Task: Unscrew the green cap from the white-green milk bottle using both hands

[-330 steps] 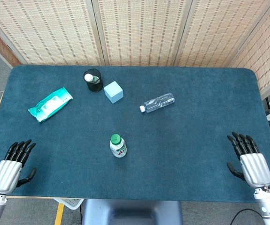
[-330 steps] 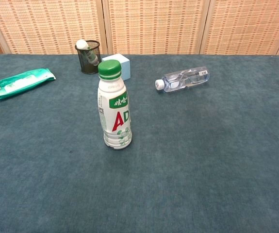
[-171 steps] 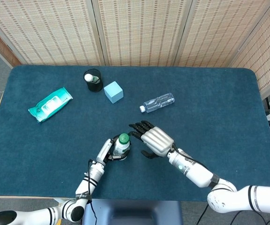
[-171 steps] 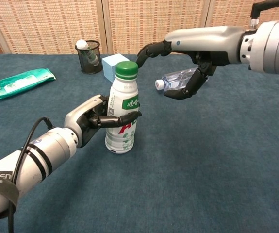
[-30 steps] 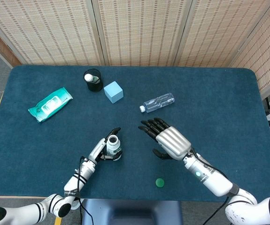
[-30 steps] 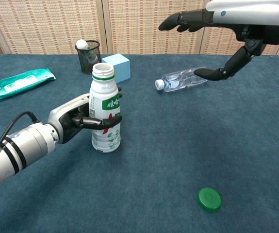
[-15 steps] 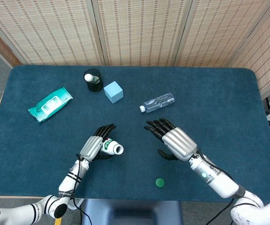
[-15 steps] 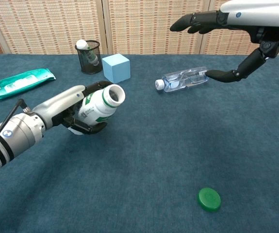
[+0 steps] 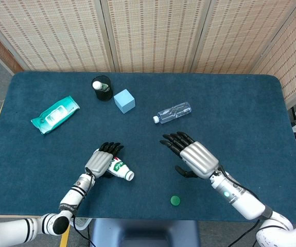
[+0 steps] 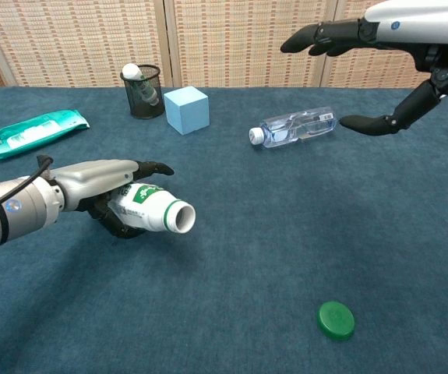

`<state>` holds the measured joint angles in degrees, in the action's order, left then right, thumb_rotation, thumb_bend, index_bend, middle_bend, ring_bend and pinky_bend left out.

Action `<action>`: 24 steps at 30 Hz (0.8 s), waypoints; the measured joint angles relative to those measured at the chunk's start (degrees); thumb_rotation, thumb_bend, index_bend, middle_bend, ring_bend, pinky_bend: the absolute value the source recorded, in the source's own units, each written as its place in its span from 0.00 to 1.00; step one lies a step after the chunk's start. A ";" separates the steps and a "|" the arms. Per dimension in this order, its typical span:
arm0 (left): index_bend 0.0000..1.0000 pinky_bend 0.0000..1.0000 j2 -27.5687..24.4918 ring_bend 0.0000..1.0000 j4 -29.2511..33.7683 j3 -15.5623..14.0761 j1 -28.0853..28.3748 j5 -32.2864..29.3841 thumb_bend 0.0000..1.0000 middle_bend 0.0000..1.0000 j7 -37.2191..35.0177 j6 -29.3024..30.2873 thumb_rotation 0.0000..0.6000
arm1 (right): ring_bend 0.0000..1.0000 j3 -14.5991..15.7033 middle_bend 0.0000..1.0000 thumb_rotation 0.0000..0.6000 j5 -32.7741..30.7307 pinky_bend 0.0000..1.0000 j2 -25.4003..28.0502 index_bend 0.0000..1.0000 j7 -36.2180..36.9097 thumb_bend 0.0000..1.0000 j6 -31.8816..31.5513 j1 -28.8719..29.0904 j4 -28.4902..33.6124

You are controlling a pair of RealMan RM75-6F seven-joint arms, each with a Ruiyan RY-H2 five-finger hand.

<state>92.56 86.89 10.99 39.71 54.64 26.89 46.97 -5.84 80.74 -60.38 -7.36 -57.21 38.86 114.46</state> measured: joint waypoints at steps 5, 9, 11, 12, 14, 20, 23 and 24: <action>0.00 0.00 -3.35 0.00 2.36 1.13 1.55 -5.11 0.31 0.00 -4.28 -6.57 1.00 | 0.00 0.03 0.00 1.00 -0.42 0.00 0.79 0.00 -0.45 0.35 0.34 -0.33 0.57; 0.00 0.00 -4.92 0.00 3.42 1.27 2.01 -2.17 0.30 0.00 -7.19 -7.11 1.00 | 0.00 -0.10 0.00 1.00 -0.71 0.00 0.79 0.00 -0.81 0.35 0.16 -0.63 0.73; 0.00 0.00 -5.45 0.00 3.82 1.10 2.10 0.78 0.30 0.00 -8.16 -6.30 1.00 | 0.00 -0.17 0.00 1.00 -0.67 0.00 0.61 0.00 -0.79 0.35 -0.05 -0.83 0.65; 0.00 0.00 -5.60 0.00 3.97 0.98 2.11 2.10 0.30 0.00 -8.47 -5.70 1.00 | 0.00 -0.19 0.00 1.00 -0.64 0.00 0.53 0.00 -0.84 0.35 -0.11 -0.89 0.60; 0.00 0.00 -5.93 0.00 4.33 0.61 2.07 5.00 0.30 0.00 -9.24 -3.92 1.00 | 0.00 -0.18 0.00 1.00 -0.66 0.00 0.50 0.00 -1.00 0.35 -0.08 -0.99 0.57; 0.00 0.00 -7.27 0.00 5.12 -0.87 1.86 8.21 0.31 0.00 -10.14 -0.16 1.00 | 0.00 -0.10 0.00 1.00 -0.68 0.00 1.16 0.00 -1.75 0.35 -0.52 -1.63 0.85; 0.00 0.00 -8.37 0.00 5.83 -1.50 1.00 9.22 0.32 0.00 -10.84 1.42 1.00 | 0.00 0.62 0.00 1.00 -0.46 0.00 2.18 0.00 -2.48 0.34 -1.25 -2.71 1.17; 0.00 0.00 -8.74 0.00 6.05 -1.72 0.60 9.89 0.32 0.00 -11.12 2.17 1.00 | 0.00 0.92 0.00 1.00 -0.25 0.00 2.53 0.00 -2.66 0.34 -1.70 -3.21 1.27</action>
<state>83.83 92.95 9.27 40.31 64.53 15.78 49.14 -4.92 80.49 -57.85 -10.02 -58.91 35.64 115.73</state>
